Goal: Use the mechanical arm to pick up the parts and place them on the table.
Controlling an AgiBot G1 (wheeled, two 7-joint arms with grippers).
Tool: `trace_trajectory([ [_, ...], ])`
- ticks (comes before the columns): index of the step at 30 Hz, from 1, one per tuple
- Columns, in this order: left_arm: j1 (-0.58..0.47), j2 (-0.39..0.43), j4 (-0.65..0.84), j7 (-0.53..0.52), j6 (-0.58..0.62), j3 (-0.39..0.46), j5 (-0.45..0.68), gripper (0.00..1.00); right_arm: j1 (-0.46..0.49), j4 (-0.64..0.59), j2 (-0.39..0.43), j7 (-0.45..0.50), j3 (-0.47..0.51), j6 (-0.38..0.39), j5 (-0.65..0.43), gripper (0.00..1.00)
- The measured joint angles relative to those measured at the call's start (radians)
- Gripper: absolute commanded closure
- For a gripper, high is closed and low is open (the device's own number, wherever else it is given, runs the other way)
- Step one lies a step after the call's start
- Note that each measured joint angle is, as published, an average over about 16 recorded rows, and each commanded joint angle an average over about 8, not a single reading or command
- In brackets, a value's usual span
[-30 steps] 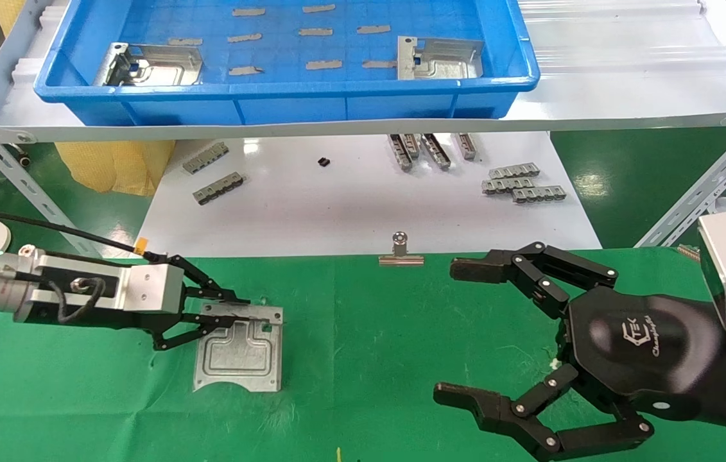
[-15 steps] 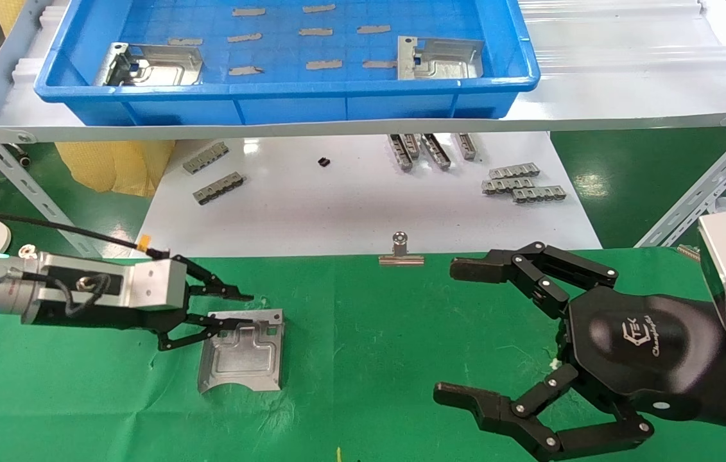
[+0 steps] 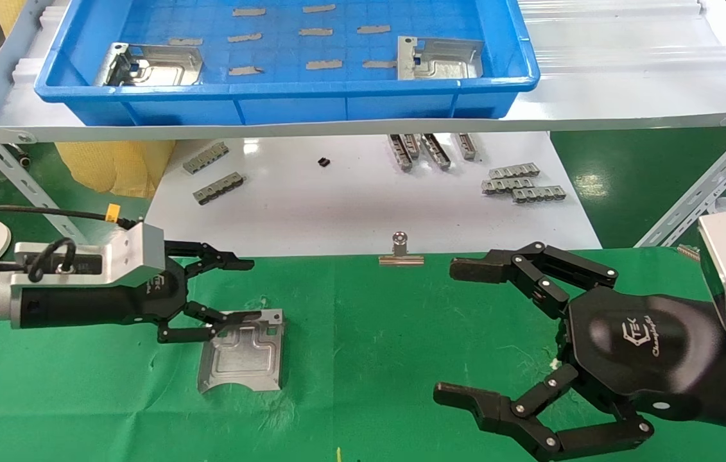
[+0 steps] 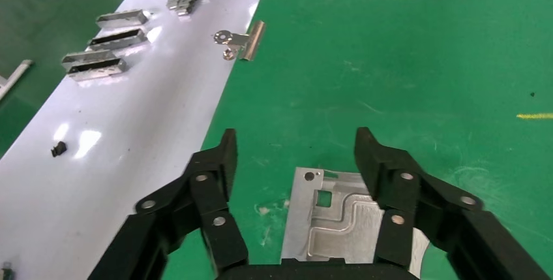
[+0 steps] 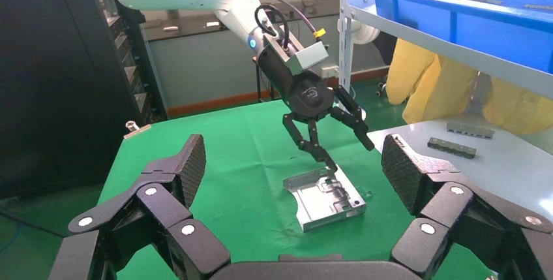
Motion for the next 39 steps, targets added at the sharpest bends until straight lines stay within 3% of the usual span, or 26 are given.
trace_trajectory([
  [14, 0.049, -0.030, -0.095, -0.059, -0.008, -0.040, -0.028, 0.00, 0.000, 0.000, 0.000, 0.000, 0.000, 0.000, 0.000, 0.00],
  [39, 0.314, -0.187, -0.604, -0.396, -0.046, -0.262, -0.186, 0.00, 0.000, 0.000, 0.000, 0.000, 0.000, 0.000, 0.000, 0.00],
])
